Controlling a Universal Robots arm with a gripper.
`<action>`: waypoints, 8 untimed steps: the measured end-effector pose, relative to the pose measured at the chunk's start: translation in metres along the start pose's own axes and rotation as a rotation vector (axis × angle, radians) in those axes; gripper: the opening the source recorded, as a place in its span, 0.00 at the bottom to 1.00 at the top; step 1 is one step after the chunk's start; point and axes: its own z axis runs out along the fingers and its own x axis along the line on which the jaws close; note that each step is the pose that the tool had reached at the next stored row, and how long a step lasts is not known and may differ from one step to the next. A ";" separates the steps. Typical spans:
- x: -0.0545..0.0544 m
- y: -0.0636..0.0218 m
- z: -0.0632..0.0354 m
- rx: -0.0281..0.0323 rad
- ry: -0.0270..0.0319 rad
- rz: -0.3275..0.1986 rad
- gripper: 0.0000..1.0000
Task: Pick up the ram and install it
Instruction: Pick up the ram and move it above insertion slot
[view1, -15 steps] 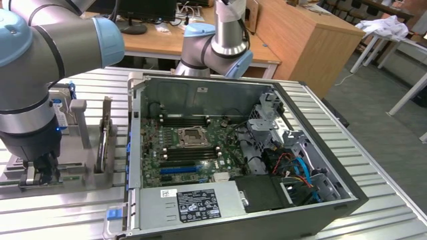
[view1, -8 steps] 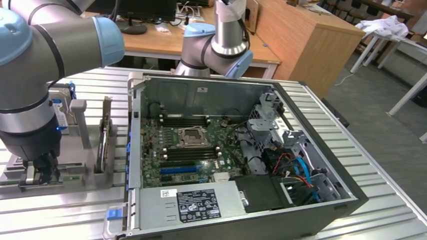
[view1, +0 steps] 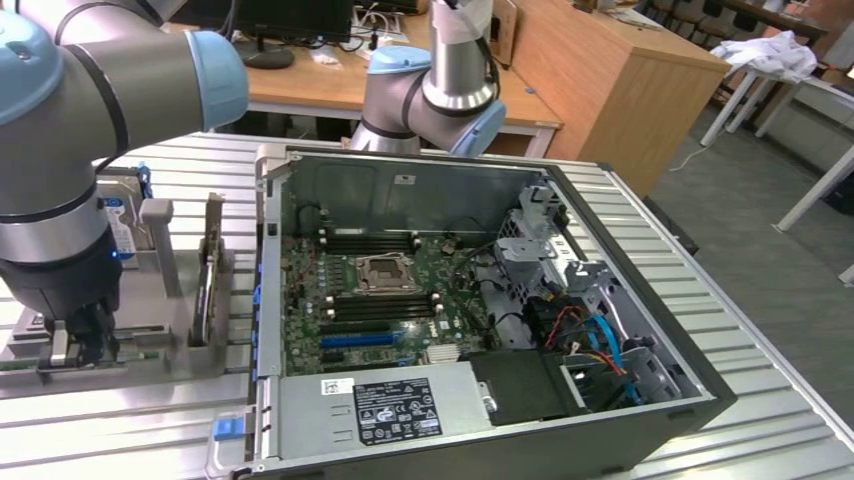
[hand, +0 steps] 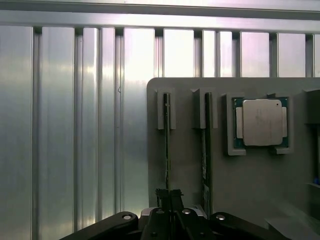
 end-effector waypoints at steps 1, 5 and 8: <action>0.000 0.0000 -0.0003 0.0001 -0.0001 0.000 0.12; 0.000 0.0000 -0.0015 -0.0001 0.0000 0.000 0.12; 0.000 0.0001 -0.0031 0.0000 0.0000 -0.001 0.12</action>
